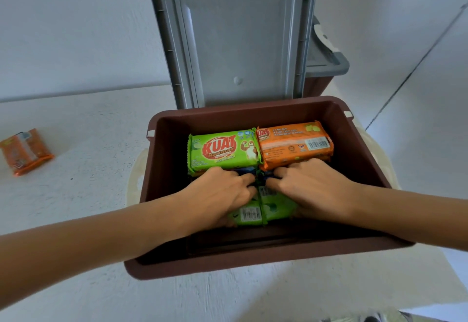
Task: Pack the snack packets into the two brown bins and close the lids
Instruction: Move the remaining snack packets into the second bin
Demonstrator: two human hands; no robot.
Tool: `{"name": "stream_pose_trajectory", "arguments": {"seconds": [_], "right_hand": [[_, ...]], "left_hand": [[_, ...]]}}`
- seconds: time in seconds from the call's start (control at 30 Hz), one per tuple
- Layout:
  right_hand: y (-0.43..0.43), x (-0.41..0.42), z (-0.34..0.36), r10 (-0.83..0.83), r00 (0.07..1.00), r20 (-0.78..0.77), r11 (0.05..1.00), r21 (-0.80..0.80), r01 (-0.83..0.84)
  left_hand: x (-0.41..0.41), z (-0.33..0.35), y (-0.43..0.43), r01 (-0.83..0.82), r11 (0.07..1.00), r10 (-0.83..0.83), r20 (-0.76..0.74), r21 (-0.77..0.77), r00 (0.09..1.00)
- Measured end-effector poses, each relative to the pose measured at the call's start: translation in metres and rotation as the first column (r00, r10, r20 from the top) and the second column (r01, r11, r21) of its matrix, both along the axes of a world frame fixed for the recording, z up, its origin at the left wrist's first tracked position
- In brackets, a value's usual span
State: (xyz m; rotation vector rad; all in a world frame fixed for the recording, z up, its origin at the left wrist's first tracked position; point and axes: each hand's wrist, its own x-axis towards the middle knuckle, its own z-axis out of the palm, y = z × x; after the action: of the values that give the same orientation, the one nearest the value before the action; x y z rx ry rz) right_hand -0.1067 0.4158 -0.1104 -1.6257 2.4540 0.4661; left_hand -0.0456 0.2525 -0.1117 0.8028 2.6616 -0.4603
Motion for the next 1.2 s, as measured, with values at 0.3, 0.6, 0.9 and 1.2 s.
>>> {"name": "stream_pose_trajectory", "arguments": {"seconds": [0.3, 0.6, 0.9, 1.2], "right_hand": [[0.0, -0.005, 0.019, -0.129, 0.943, 0.306, 0.933, -0.284, 0.22], [-0.085, 0.011, 0.083, 0.027, 0.938, 0.346, 0.819, -0.545, 0.178], [-0.277, 0.045, 0.07, 0.296, 0.918, 0.263, 0.814, -0.573, -0.098], [-0.45, 0.062, -0.013, 0.249, 0.931, 0.267, 0.934, -0.321, -0.157]], "left_hand": [[0.009, 0.03, -0.028, -0.235, 0.583, 0.269, 0.089, 0.778, 0.959], [0.071, 0.058, -0.145, -0.314, 0.318, 0.738, -0.026, 0.895, 0.674], [0.177, 0.023, -0.294, -0.559, 0.099, 0.994, -0.058, 0.823, 0.091], [0.228, -0.043, -0.374, -0.55, -0.592, 0.797, 0.326, 0.59, -0.508]]}}
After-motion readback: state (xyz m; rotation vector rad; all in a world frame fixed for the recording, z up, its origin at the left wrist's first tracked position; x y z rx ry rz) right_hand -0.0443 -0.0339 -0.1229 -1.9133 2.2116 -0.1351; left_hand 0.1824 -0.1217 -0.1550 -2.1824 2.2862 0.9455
